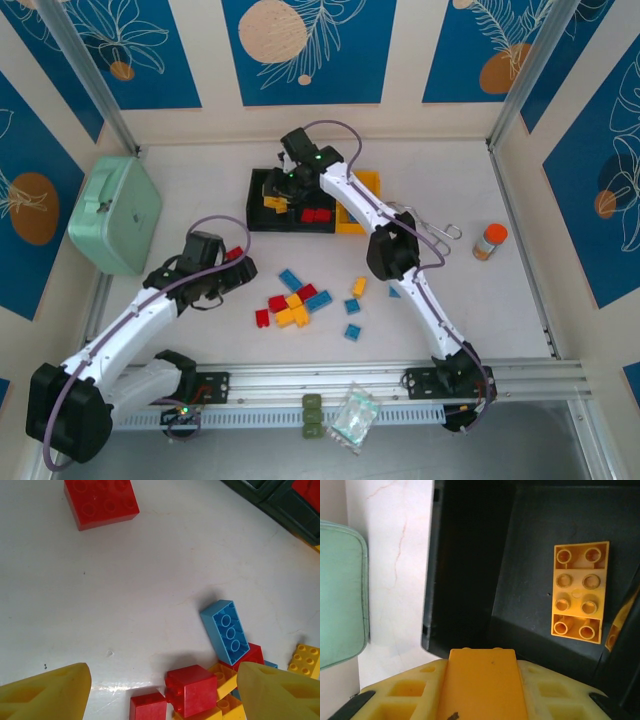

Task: Sort the legos into containers by color
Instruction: Place the lego in the container.

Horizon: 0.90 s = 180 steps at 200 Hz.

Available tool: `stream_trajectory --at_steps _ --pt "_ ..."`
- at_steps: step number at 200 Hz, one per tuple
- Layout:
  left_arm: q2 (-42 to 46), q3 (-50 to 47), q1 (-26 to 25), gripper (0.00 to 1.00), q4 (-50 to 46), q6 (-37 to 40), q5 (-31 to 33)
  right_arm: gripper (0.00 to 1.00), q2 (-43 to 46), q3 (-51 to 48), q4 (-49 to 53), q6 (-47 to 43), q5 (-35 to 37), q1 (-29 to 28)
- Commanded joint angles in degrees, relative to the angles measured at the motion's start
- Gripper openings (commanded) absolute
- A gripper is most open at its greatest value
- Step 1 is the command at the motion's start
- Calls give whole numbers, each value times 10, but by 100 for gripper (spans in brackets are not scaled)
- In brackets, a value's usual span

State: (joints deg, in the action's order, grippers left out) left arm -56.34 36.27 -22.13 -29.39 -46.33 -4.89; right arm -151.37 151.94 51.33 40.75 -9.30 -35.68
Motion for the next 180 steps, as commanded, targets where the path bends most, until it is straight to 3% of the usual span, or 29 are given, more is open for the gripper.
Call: stream_trajectory --at_steps 1,68,108,151,180 --pt "14 -12 8 77 8 -10 -15 30 -14 23 -24 26 -26 -7" --pt "3 -13 8 77 21 -8 -22 52 3 34 -11 13 -5 -11" --pt "-8 3 8 76 19 4 -20 51 48 21 2 -12 5 -11" --pt "-36 38 8 77 -10 32 3 51 179 -112 -23 -69 29 -17" --pt "-66 65 8 77 -25 39 23 52 304 -288 -81 -82 33 -9"
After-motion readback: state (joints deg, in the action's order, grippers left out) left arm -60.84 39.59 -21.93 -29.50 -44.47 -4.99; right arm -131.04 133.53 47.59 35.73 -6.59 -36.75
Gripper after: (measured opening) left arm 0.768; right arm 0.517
